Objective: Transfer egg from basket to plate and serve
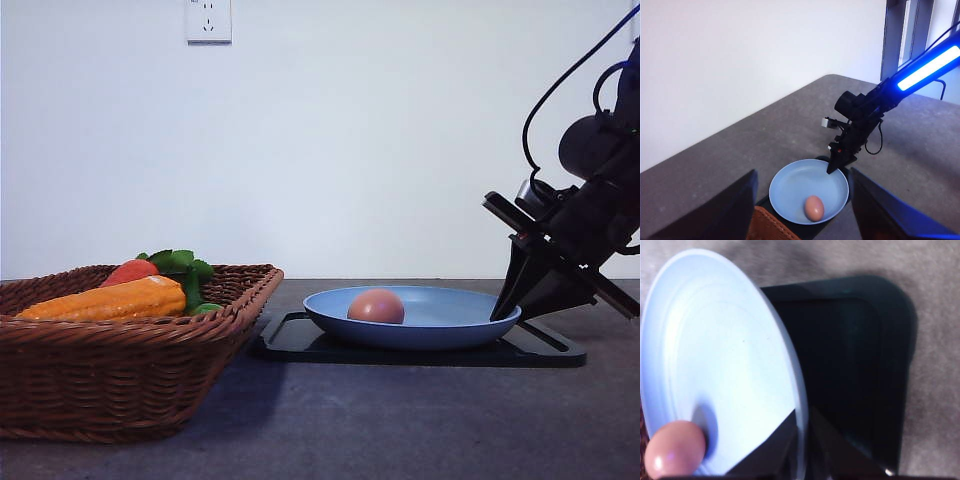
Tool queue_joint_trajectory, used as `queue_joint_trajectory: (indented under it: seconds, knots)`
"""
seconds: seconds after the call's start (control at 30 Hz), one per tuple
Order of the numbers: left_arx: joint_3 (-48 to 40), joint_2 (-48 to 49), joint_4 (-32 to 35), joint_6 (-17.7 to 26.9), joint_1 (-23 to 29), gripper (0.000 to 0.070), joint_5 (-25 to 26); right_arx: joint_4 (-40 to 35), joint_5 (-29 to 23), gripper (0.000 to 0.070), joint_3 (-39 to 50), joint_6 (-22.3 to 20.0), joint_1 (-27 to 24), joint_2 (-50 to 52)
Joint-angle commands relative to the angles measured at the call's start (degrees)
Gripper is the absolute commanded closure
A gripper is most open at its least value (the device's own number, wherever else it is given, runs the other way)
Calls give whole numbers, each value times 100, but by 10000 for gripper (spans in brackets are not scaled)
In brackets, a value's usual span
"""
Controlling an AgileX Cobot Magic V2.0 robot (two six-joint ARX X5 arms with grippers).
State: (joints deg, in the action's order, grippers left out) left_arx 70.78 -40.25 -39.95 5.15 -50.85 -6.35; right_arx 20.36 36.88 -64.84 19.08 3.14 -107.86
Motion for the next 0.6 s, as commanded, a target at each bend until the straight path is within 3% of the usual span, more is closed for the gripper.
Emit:
queue_joint_trajectory:
  seconds: [0.0, 0.2, 0.4, 0.57]
  knots:
    - [107, -48, -7, -31, -44, 324, -37, -46, 54, 697, -127, 42, 4, -113]
    - [107, -145, -92, -28, -44, 324, -37, -64, -74, 438, -127, -4, 4, -111]
    - [107, -311, -103, -23, -44, 324, -37, -173, -58, 439, -174, -21, -118, -56]
    - [107, -525, -96, 8, -42, 326, -50, -32, 277, 441, -417, -21, -436, 139]
